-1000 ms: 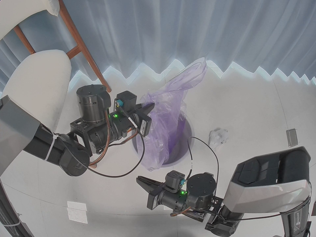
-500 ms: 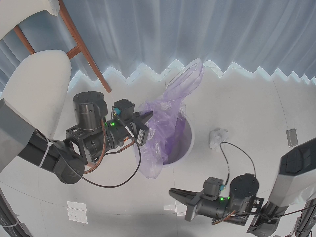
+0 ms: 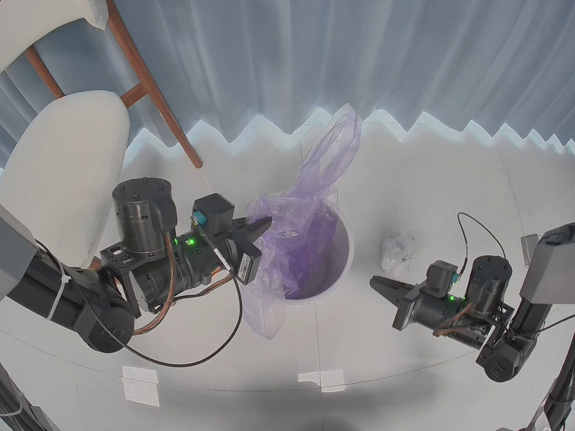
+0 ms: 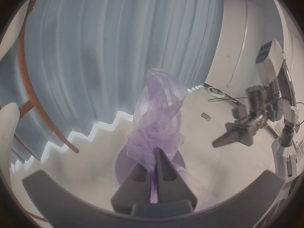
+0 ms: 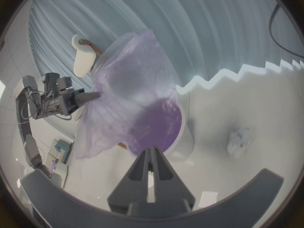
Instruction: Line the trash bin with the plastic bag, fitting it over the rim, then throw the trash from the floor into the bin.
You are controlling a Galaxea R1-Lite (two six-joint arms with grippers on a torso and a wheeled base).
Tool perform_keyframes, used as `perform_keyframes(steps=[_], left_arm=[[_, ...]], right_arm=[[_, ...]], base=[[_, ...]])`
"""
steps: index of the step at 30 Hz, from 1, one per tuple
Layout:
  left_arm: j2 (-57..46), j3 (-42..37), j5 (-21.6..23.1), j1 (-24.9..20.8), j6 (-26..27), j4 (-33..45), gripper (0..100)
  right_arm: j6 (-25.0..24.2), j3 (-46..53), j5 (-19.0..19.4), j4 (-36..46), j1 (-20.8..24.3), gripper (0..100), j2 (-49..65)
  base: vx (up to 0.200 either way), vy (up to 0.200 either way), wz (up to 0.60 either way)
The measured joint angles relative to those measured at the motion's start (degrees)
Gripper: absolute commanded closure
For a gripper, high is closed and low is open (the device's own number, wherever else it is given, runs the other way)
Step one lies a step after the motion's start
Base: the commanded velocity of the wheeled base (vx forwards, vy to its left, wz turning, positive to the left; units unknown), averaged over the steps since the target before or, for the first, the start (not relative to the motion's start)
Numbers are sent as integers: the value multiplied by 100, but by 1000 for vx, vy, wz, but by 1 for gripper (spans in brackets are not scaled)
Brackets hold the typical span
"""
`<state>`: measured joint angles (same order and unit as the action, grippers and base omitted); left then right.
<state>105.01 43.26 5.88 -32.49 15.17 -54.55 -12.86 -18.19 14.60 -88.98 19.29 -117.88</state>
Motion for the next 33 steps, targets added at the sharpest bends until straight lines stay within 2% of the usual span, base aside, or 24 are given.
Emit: perform_keyframes(steps=[4,10,25,33], left_arm=[[-66,-85,2,-87,11,0,100],[-115,-190,2,-249,16,-7,100],[-167,-261,15,-458,16,-10,100],[-190,-263,20,-496,13,-10,100]], right_arm=[[318,-713,212,0,-344,100,-255],[657,-1948,404,11,-601,100,-739],[1375,-4874,502,1092,-846,100,-1757],[1860,-5932,507,1596,-1030,100,-2266]], base=[[0,0,0],[0,0,0],[0,0,0],[0,0,0]])
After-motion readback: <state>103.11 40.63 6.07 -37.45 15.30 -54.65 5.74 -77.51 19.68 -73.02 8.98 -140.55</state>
